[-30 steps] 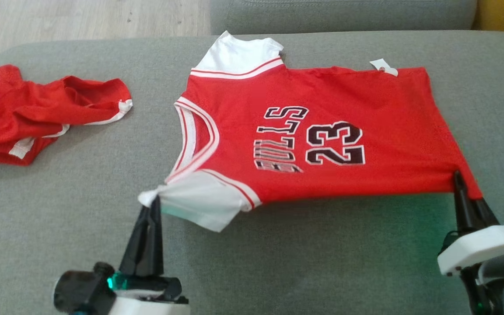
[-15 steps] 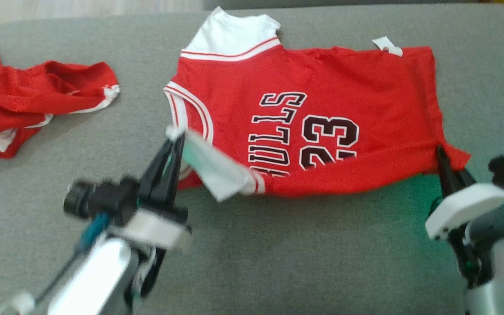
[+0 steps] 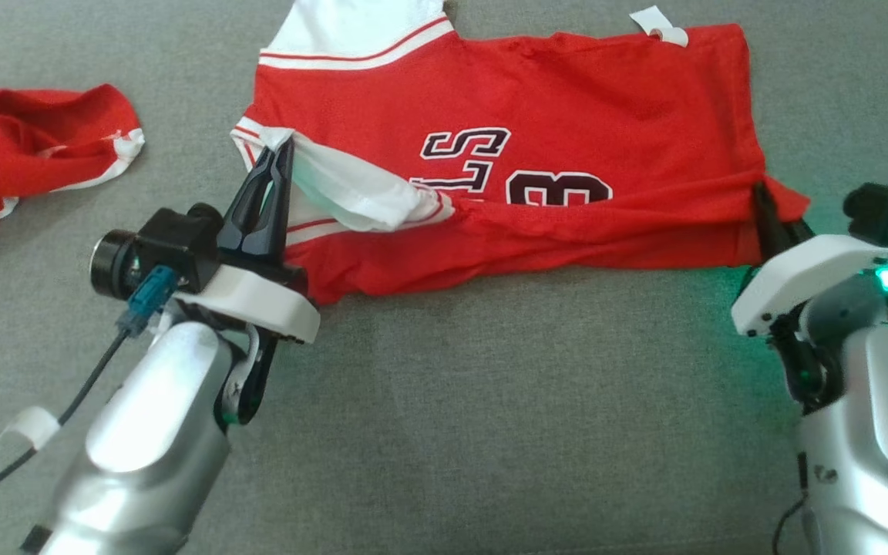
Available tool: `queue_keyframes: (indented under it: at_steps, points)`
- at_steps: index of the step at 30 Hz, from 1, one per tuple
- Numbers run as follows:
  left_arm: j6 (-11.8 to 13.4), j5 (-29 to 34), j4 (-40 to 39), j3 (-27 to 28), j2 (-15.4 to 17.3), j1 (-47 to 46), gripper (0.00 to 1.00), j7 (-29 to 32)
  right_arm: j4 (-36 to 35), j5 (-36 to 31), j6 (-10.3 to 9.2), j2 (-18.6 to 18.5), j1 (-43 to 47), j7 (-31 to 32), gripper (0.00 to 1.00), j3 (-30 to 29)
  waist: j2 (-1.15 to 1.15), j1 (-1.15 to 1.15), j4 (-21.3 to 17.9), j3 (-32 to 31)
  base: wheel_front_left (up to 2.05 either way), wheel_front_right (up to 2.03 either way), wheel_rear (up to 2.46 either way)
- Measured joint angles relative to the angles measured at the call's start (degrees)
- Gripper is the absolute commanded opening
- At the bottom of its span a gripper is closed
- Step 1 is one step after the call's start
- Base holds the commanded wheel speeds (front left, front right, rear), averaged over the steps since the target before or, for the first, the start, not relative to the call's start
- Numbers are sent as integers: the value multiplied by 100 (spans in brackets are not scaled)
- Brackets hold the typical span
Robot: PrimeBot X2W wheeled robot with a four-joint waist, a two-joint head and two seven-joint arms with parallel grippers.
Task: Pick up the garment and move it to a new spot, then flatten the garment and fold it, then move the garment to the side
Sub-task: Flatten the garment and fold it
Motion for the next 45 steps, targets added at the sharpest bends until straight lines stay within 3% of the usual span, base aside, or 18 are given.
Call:
queue_keyframes:
  at_steps: [1, 2, 3, 4, 5, 13, 20, 26, 33, 41, 42, 43, 45]
  points:
    - [-4, -30, 92, 1, -40, -25, 0, -63, 108, 0, 0, -2, -42, -32, 30, 23, 0, 0, -7, 10, 0, 0, 0]
    - [-14, -40, 166, 14, -79, -41, 0, -140, 207, -1, 0, -2, -73, -114, 70, 44, 0, -1, -6, 10, 0, 0, 0]
    - [-56, -65, 214, 48, -110, -44, 20, -233, 277, -9, 0, -2, -95, -222, 100, 63, 0, -1, -2, 5, 0, 0, 0]
    - [-58, -70, 250, 94, -141, -45, 74, -321, 331, -8, 0, -2, -113, -332, 100, 64, 0, -2, 3, -4, 0, 0, 0]
    - [-69, -66, 280, 130, -158, -48, 100, -400, 359, -5, 0, -2, -115, -449, 100, 73, 0, -1, 8, -18, 0, 0, 0]
    - [-100, 42, -204, 773, -371, 250, 100, -591, 283, 9, 0, -3, -59, -1177, 100, -25, 0, -2, 67, -207, 0, 0, 0]
    - [-66, 135, -615, 1165, -523, 1682, 100, -605, -315, -186, 0, -3, 758, -1401, 100, -105, 0, -2, 95, -453, 0, 0, 0]
    - [-25, -318, -360, 1227, -625, 2447, 100, -281, -780, -357, 0, -1, 1358, -1404, 100, -108, 0, -3, 156, -650, 0, 0, 0]
    - [58, -453, -55, 1172, -657, 2333, 100, 321, -1044, -360, 0, 1, 1506, -1301, 100, 15, 0, -3, 162, -551, 0, 0, 0]
    - [45, -608, 190, 1193, -861, 1734, 100, 387, -1005, -402, 0, 2, 1390, -1218, 100, 91, 0, -1, 51, -184, 0, 0, 0]
    - [43, -657, 221, 1198, -882, 1690, 87, 388, -962, -420, 0, 2, 1360, -1220, 100, 87, 0, -1, 39, -148, 0, 0, 0]
    - [40, -667, 252, 1194, -892, 1670, 53, 389, -909, -421, 0, 2, 1324, -1220, 100, 74, 0, -1, 28, -115, 0, 0, 0]
    - [21, -668, 335, 1188, -914, 1665, 0, 403, -800, -487, 0, 1, 1265, -1221, 100, 13, 0, -1, 13, -65, 0, 0, 0]
